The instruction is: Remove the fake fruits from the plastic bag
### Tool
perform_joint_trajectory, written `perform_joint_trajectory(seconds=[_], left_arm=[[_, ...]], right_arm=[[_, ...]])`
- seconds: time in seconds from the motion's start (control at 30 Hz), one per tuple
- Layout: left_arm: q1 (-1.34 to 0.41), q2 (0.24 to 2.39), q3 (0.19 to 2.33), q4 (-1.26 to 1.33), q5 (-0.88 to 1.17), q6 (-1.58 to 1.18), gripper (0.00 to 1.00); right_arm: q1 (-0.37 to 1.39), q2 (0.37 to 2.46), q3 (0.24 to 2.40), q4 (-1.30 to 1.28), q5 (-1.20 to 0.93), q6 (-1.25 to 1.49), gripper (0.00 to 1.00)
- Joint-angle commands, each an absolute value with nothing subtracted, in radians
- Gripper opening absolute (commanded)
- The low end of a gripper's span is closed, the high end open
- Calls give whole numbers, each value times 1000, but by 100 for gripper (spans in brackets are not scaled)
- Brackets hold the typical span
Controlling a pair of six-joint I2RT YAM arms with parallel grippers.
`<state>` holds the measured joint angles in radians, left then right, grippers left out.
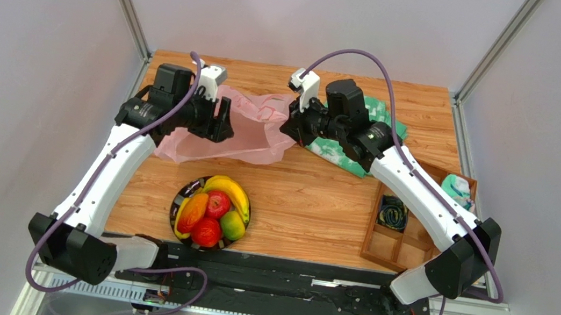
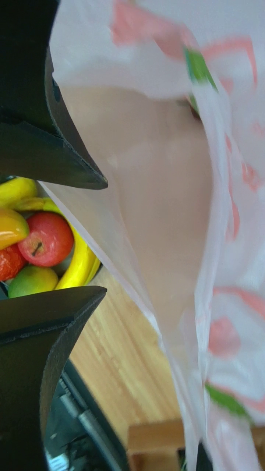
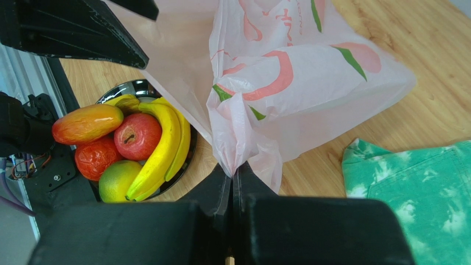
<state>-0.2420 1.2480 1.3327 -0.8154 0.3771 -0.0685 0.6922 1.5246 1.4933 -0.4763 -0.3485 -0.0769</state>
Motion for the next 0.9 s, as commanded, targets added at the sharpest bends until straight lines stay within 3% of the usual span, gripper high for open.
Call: perform_joint_trajectory(seconds=[0.0, 0.07, 0.1, 0.23, 0.4, 0.53, 0.67, 0.7, 0.77, 0.8, 0.83, 0.87], left_arm=[[-239, 1151, 1365, -831, 98, -77, 77], [-239, 1121, 1359, -870, 104, -46, 89], [-239, 1115, 1339, -879, 86, -46, 99], [-239, 1111, 1301, -871, -27, -17, 99], [-239, 1141, 1246, -879, -41, 26, 99], [-239, 1140, 1181, -858, -60, 5, 97], [-238, 1175, 1169, -827, -31, -28, 83], [-238, 1195, 1173, -819, -20, -26, 69], [-238, 1218, 1201, -813, -8, -21, 54], [-238, 1238, 1216, -808, 20, -20, 21], [-238, 1247, 1233, -810, 38, -29, 4], [-238, 1255, 1273, -807, 54, -31, 0]], right_arm=[[690, 1480, 1491, -474, -293, -113, 0], [683, 1480, 1480, -477, -284, -121, 1], [683, 1480, 1477, -480, -284, -132, 8], [684, 1480, 1496, -494, -282, -143, 33], [684, 1457, 1523, -532, -285, -164, 50], [687, 1428, 1588, -560, -343, -195, 57], [713, 1422, 1621, -543, -414, -120, 59], [716, 1428, 1623, -538, -422, -100, 59], [729, 1440, 1612, -523, -466, -37, 59], [733, 1459, 1605, -515, -485, -16, 59], [739, 1469, 1589, -496, -501, -6, 59], [756, 1483, 1566, -486, -520, 24, 57]])
